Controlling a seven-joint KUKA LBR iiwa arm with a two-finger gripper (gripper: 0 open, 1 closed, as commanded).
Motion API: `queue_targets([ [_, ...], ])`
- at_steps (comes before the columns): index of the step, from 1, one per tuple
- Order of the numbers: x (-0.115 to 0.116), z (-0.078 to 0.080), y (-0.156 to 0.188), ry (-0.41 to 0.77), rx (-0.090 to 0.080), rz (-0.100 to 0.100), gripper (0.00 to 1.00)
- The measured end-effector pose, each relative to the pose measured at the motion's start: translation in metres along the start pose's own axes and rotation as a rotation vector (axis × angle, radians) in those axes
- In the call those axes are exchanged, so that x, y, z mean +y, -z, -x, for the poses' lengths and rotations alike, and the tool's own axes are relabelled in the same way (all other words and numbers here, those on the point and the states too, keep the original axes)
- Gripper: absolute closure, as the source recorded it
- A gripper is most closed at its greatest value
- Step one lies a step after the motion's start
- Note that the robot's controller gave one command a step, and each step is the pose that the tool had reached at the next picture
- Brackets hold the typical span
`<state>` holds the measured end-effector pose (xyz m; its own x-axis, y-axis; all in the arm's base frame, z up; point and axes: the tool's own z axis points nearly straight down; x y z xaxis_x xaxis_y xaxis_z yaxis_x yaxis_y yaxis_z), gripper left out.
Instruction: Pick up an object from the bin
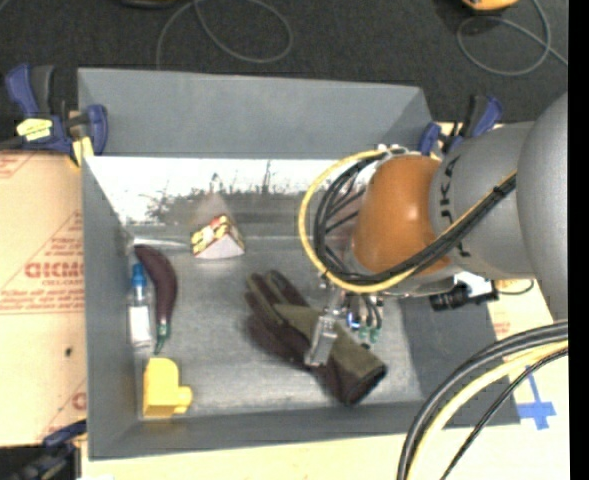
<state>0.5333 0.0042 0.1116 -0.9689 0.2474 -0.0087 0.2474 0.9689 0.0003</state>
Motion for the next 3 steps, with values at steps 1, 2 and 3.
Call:
queue_targets([
  [1,-0.011,-0.036,-0.039,0.086,-0.001,-0.002,0.00],
  [2,-0.009,-0.007,-0.040,-0.188,-0.005,0.001,1.00],
  [3,-0.009,-0.007,-0.040,-0.188,-0.005,0.001,1.00],
])
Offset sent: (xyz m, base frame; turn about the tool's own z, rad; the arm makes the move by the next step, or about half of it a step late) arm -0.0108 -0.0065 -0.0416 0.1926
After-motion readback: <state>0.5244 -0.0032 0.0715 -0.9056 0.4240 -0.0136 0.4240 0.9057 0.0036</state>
